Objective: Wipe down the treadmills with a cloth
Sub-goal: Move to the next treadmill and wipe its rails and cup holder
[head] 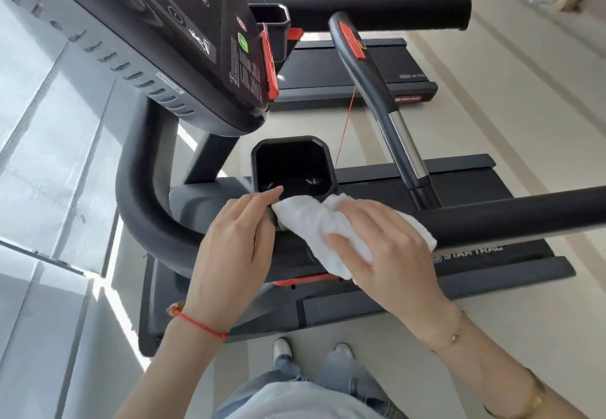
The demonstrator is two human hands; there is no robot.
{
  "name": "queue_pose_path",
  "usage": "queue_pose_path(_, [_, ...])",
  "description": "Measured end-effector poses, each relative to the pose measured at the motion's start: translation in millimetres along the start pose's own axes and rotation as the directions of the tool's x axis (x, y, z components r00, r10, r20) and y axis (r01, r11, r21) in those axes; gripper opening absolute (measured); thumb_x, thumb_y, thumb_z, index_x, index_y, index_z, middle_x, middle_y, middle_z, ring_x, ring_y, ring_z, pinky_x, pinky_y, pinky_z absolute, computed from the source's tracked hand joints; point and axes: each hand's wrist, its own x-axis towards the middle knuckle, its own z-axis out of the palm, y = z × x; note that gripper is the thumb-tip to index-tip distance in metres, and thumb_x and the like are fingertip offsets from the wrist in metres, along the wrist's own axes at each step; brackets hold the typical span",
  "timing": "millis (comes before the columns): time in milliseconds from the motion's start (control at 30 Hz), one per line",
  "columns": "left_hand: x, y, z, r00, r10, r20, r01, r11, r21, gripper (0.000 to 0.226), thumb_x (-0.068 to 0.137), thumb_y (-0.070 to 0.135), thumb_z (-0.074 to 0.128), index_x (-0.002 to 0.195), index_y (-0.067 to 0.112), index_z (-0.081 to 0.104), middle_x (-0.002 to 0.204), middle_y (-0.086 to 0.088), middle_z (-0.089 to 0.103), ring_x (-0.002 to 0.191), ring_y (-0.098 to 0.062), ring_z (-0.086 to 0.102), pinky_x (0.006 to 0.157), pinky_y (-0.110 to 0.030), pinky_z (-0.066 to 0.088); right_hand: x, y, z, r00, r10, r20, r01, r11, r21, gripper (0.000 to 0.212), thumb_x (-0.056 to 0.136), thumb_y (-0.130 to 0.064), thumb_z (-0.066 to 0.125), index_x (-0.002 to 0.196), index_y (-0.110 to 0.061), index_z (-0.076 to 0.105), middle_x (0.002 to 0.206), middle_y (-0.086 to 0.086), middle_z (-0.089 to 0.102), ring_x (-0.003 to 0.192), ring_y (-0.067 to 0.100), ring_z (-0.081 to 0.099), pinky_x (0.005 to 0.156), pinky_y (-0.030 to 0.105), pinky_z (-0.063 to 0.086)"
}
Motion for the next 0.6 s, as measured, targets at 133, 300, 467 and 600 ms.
queue_pose_path(133, [-1.8, 17.4, 19.9, 1.0, 0.002, -0.002, -0.002, 0.999, 0.034, 0.029, 0.098, 0.021, 0.048, 0.122, 0.015, 0.062, 0.113, 0.009, 0.063, 0.104, -0.009, 0.054, 0.091, -0.027, 0.049, -0.9, 16.2, 3.1, 0.994, 0.058, -0.096, -0.063, 0.997, -0.05, 0.038, 0.1, -0.045, 0.045, 0.097, -0.014, 0.068, 0.092, -0.003, 0.068, 0.09, 0.018, 0.061, 0.085, 0.025, 0.044])
queue_pose_path(300, [-2.9, 38.3, 44.3, 1.0, -0.01, -0.018, 0.012, 0.996, 0.086, 0.023, 0.097, 0.019, 0.054, 0.115, 0.013, 0.066, 0.113, 0.005, 0.065, 0.107, -0.013, 0.053, 0.093, -0.029, 0.046, -5.3, 35.1, 8.7, 0.989, -0.085, -0.12, 0.086, 0.996, 0.008, 0.032, 0.098, -0.038, 0.05, 0.097, -0.012, 0.068, 0.094, -0.002, 0.068, 0.088, 0.02, 0.062, 0.083, 0.031, 0.049])
queue_pose_path(467, [-1.5, 73.9, 79.4, 0.999, -0.045, -0.001, 0.044, 0.976, 0.211, 0.024, 0.097, 0.021, 0.054, 0.116, 0.017, 0.067, 0.11, 0.006, 0.067, 0.103, -0.016, 0.057, 0.094, -0.03, 0.041, -16.7, 98.5, -13.6, 0.983, -0.095, -0.156, 0.094, 0.995, -0.02, 0.031, 0.098, -0.036, 0.05, 0.1, -0.011, 0.069, 0.097, 0.0, 0.071, 0.091, 0.022, 0.064, 0.087, 0.031, 0.049])
queue_pose_path(600, [2.1, 103.5, 110.9, 0.998, -0.055, -0.038, 0.064, 0.954, 0.294, 0.024, 0.096, 0.022, 0.053, 0.111, 0.019, 0.07, 0.102, 0.007, 0.07, 0.099, -0.017, 0.061, 0.095, -0.029, 0.034, -27.8, 148.7, -33.2, 0.981, -0.087, -0.173, 0.082, 0.996, -0.037, 0.031, 0.098, -0.035, 0.049, 0.098, -0.01, 0.068, 0.097, 0.001, 0.07, 0.091, 0.022, 0.063, 0.086, 0.03, 0.048])
